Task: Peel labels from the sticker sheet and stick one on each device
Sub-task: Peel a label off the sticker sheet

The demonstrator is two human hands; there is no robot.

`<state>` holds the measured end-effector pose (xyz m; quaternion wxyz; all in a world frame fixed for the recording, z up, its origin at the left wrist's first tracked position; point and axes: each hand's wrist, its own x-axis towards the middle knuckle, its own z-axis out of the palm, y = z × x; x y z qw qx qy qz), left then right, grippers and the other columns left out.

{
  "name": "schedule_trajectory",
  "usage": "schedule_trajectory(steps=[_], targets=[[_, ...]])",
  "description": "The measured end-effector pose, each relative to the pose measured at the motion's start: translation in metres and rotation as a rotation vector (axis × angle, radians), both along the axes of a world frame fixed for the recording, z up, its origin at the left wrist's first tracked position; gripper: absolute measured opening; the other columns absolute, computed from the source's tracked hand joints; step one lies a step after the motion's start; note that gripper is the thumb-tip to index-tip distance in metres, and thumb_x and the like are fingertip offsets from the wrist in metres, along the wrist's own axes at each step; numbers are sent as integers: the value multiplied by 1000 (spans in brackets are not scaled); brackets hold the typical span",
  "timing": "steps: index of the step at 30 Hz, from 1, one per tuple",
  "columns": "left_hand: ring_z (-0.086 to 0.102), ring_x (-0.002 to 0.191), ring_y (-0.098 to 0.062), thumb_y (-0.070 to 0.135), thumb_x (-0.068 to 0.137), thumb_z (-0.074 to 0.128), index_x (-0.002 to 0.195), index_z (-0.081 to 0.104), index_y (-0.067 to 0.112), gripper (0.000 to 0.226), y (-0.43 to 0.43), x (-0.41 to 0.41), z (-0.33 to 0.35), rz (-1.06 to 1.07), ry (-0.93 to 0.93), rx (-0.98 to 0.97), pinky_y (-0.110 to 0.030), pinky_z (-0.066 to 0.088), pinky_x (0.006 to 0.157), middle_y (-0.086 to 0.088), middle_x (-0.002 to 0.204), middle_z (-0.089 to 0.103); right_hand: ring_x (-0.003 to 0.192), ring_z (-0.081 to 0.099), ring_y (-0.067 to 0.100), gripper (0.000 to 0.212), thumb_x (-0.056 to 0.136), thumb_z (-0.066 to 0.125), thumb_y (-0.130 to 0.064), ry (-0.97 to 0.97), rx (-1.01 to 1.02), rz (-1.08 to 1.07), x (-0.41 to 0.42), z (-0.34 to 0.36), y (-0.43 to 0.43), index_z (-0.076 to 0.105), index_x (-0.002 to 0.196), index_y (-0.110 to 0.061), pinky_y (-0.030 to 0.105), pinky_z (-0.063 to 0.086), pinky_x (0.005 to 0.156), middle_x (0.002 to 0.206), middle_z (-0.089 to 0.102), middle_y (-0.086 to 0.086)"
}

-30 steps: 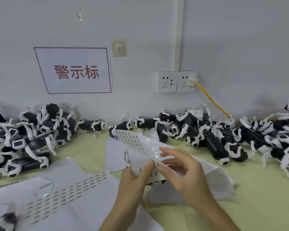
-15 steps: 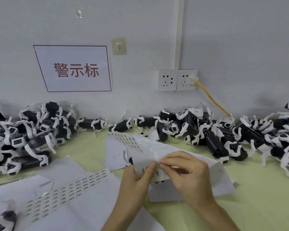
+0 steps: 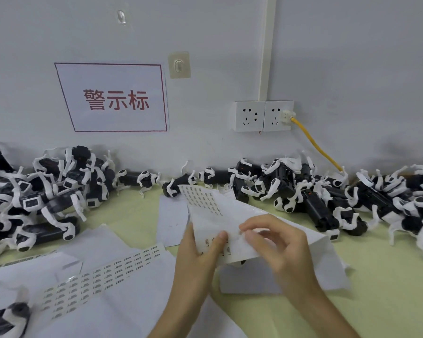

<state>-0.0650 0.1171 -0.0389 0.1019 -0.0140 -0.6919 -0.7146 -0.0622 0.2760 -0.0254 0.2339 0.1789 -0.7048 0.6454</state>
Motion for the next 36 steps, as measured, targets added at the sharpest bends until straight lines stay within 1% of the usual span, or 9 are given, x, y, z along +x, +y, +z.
schedule_trajectory(steps=[2, 4, 6, 9, 14, 21, 24, 29, 36], targets=[[62, 89, 7, 19, 82, 83, 116, 48, 26, 50, -2, -1, -1, 176, 9, -50, -15, 50, 71, 7, 110, 64, 95, 70, 18, 20, 85, 61, -19, -132, -172, 115, -1, 6, 4, 80, 90, -17, 22, 50, 79, 97, 77, 7], [53, 101, 0, 17, 78, 87, 123, 39, 27, 66, -4, 0, 2, 348, 128, -174, -20, 45, 82, 6, 114, 49, 92, 67, 19, 27, 87, 58, -23, -247, -337, 226, -2, 10, 10, 81, 97, -12, 29, 48, 77, 100, 76, 11], [50, 110, -7, 24, 83, 81, 126, 44, 29, 57, -5, 4, 6, 431, 360, -301, -20, 41, 90, 10, 118, 47, 89, 63, 18, 37, 88, 53, -28, -310, -420, 300, -3, 12, 13, 79, 102, -8, 33, 44, 75, 102, 73, 12], [51, 120, -10, 45, 87, 65, 116, 64, 35, 31, 1, 14, 14, 295, 530, -403, -31, 40, 99, 21, 117, 52, 89, 61, 18, 45, 84, 55, -37, -356, -430, 385, -3, 13, 14, 78, 107, -5, 35, 41, 77, 105, 71, 12], [55, 117, -14, 51, 86, 61, 105, 70, 45, 22, 10, 22, 17, 116, 493, -374, -46, 43, 97, 19, 110, 63, 91, 60, 19, 51, 79, 57, -44, -366, -363, 446, 0, 14, 13, 78, 104, -4, 35, 41, 78, 109, 71, 12], [63, 98, -16, 32, 86, 68, 82, 70, 34, 5, 3, 18, 23, 52, 391, -186, -12, 40, 79, 9, 93, 69, 90, 60, 22, 43, 89, 49, -32, -350, -296, 395, 0, 13, 11, 77, 105, -3, 35, 43, 76, 107, 72, 13], [64, 88, -9, 28, 85, 67, 81, 72, 32, 8, 1, 17, 25, 26, 358, -117, -12, 41, 77, 9, 89, 72, 90, 59, 22, 41, 88, 53, -32, -330, -244, 374, 0, 11, 11, 78, 106, -5, 34, 43, 76, 107, 71, 13], [65, 87, -8, 52, 77, 69, 89, 74, 31, 25, -1, 15, 24, 11, 305, -68, -14, 46, 79, 9, 89, 73, 90, 59, 21, 45, 81, 63, -42, -298, -212, 378, 1, 11, 10, 78, 105, -7, 35, 42, 77, 110, 72, 13], [63, 80, -9, 29, 84, 69, 76, 74, 23, 11, -2, 14, 24, 2, 344, -113, -12, 42, 73, 6, 82, 72, 87, 61, 19, 31, 88, 60, -28, -306, -198, 362, 2, 11, 7, 80, 103, -10, 29, 48, 76, 107, 73, 9]])
